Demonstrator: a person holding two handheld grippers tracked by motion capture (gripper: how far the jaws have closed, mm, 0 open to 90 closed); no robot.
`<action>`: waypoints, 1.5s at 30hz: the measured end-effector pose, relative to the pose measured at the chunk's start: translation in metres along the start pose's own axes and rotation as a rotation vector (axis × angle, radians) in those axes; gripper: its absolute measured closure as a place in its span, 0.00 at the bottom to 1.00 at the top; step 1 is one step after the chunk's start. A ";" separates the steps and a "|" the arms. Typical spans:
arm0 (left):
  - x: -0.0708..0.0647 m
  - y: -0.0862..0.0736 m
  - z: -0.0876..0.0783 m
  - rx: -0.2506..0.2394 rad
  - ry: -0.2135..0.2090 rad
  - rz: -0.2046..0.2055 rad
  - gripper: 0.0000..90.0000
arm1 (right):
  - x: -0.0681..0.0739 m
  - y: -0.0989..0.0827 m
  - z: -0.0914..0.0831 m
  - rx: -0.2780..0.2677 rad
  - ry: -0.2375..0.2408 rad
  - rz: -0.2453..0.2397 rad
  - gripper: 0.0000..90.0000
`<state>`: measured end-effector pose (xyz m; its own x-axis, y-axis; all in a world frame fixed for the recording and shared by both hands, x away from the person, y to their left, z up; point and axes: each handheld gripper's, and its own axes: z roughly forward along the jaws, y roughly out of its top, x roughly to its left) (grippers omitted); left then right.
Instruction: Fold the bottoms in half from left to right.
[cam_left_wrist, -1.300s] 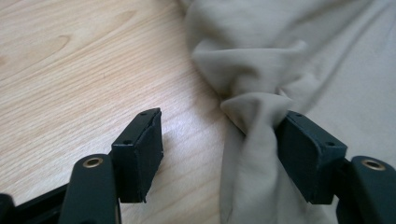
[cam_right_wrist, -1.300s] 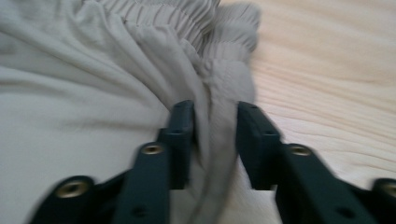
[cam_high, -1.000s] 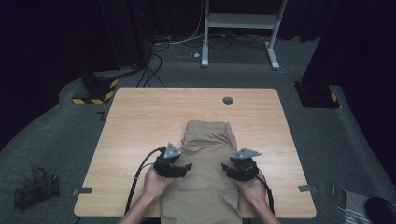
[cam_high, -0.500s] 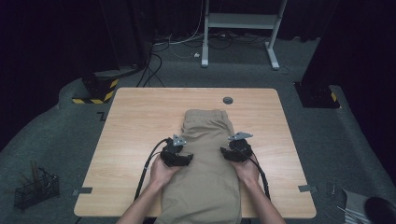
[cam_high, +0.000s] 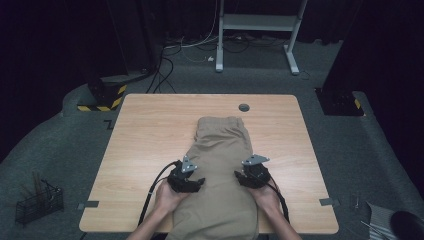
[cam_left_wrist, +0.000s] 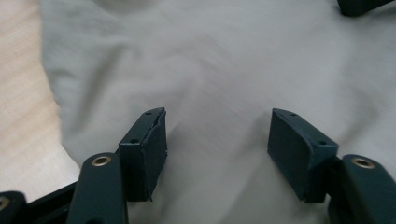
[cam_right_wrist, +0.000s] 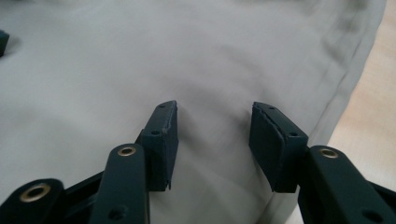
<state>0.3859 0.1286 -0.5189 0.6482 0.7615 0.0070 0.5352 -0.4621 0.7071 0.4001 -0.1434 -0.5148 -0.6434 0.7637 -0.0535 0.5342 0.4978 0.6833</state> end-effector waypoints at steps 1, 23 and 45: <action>0.005 0.003 0.003 -0.005 0.011 -0.003 0.40 | -0.009 0.006 0.007 -0.005 0.004 0.022 0.58; -0.004 -0.020 -0.019 -0.013 0.003 -0.004 0.38 | 0.010 -0.020 -0.016 -0.014 0.016 0.047 0.54; 0.018 -0.022 -0.024 0.025 0.040 -0.075 0.35 | -0.010 -0.011 -0.013 0.014 -0.002 0.096 0.48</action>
<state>0.3726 0.1631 -0.5177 0.5840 0.8115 -0.0169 0.5950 -0.4138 0.6890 0.3932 -0.1617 -0.5122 -0.5880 0.8088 0.0103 0.6010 0.4283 0.6748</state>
